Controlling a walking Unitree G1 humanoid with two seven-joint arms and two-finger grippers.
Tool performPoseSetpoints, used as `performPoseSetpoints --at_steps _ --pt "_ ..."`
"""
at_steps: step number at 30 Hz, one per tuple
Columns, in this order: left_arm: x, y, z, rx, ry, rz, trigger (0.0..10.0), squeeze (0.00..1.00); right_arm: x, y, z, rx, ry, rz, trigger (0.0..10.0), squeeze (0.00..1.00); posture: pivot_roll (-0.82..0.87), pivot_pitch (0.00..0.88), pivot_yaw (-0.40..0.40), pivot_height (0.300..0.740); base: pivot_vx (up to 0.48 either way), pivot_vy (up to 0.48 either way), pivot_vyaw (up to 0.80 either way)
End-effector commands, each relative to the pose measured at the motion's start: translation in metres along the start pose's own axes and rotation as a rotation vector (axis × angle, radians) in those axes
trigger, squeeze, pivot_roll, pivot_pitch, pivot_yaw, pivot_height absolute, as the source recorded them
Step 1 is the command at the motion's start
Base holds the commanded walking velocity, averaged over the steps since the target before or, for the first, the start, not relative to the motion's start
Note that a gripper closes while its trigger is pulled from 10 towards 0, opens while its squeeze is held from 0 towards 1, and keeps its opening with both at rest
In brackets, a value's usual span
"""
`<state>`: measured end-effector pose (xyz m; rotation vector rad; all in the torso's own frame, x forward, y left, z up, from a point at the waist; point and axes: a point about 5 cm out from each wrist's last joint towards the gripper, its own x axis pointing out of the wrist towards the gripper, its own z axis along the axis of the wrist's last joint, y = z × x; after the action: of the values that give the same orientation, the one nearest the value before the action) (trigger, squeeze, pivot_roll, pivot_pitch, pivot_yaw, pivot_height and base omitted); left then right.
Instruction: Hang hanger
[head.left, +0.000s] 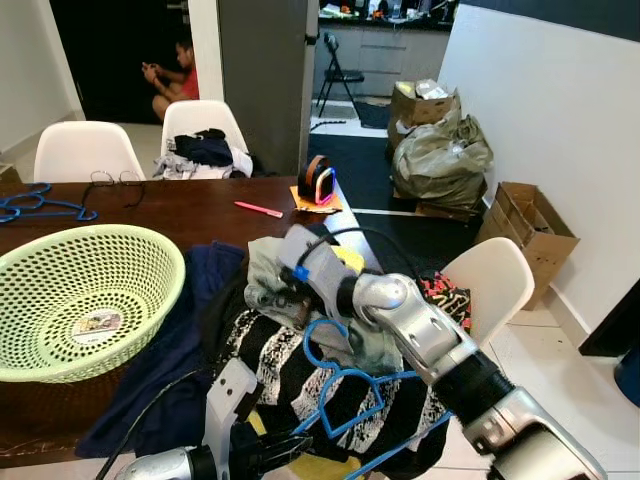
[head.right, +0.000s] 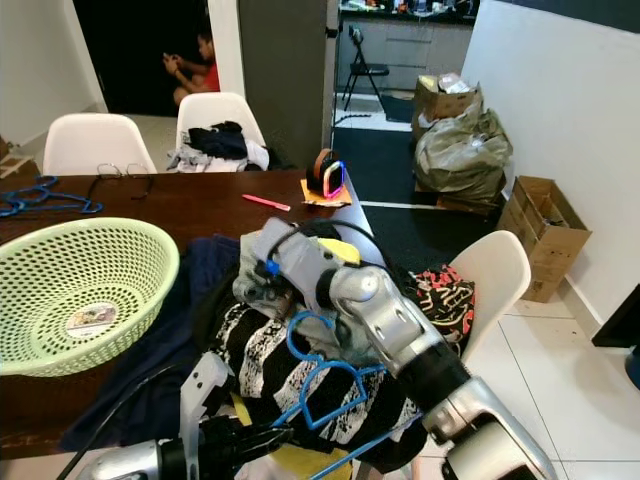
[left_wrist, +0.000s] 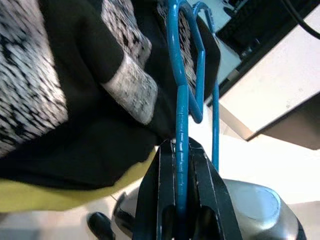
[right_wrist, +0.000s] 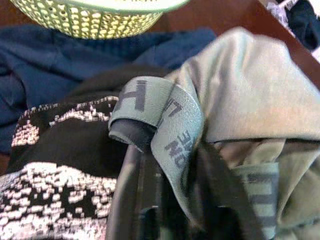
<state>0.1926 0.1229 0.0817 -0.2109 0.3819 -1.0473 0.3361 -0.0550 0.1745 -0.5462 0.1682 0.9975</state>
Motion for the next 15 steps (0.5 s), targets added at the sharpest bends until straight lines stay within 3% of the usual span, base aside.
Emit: performPoseSetpoints --at_steps 1,2,6,7,8,9,10,12,13,15 --pt "-0.002 -0.003 0.008 0.019 -0.035 -0.032 10.0 0.0 -0.01 -0.001 -0.011 0.094 0.001 -0.017 10.0 1.0 0.09 0.0 -0.069 0.74 0.0 0.0 0.0" --pt "-0.003 -0.005 0.009 0.02 -0.038 -0.054 10.0 0.0 -0.019 -0.008 -0.013 0.153 -0.038 -0.033 10.0 1.0 0.1 0.0 -0.066 0.74 0.0 0.0 0.0" --pt "-0.006 -0.007 0.011 0.026 -0.036 -0.084 10.0 0.0 -0.035 -0.018 -0.013 0.221 -0.104 -0.042 10.0 1.0 0.09 0.0 -0.066 0.74 0.0 0.0 0.0" --pt "-0.009 -0.009 0.011 0.044 -0.022 -0.106 10.0 0.0 -0.052 -0.028 -0.014 0.246 -0.153 -0.038 10.0 1.0 0.09 0.0 -0.063 0.74 0.0 0.0 0.0" --pt "-0.009 -0.009 0.011 0.044 -0.022 -0.106 10.0 0.0 -0.052 -0.028 -0.014 0.246 -0.153 -0.038 10.0 1.0 0.09 0.0 -0.063 0.74 0.0 0.0 0.0" --pt "-0.011 -0.011 0.011 0.068 -0.001 -0.125 10.0 0.0 -0.069 -0.037 -0.015 0.27 -0.198 -0.03 10.0 1.0 0.09 0.0 -0.06 0.74 0.0 0.0 0.0" --pt "-0.011 -0.011 0.011 0.068 -0.001 -0.125 10.0 0.0 -0.069 -0.037 -0.015 0.27 -0.198 -0.03 10.0 1.0 0.09 0.0 -0.06 0.74 0.0 0.0 0.0" --pt "-0.015 -0.013 0.016 0.099 0.012 -0.151 10.0 0.0 -0.1 -0.042 -0.018 0.263 -0.244 0.038 10.0 1.0 0.09 0.0 -0.06 0.74 0.0 0.0 0.0" --pt "-0.015 -0.013 0.016 0.099 0.012 -0.151 10.0 0.0 -0.1 -0.042 -0.018 0.263 -0.244 0.038 10.0 1.0 0.09 0.0 -0.06 0.74 0.0 0.0 0.0" --pt "-0.018 -0.015 0.03 0.147 0.007 -0.181 10.0 0.0 -0.121 -0.038 -0.025 0.2 -0.181 0.124 10.0 1.0 0.09 0.0 -0.058 0.74 0.0 0.0 0.0"
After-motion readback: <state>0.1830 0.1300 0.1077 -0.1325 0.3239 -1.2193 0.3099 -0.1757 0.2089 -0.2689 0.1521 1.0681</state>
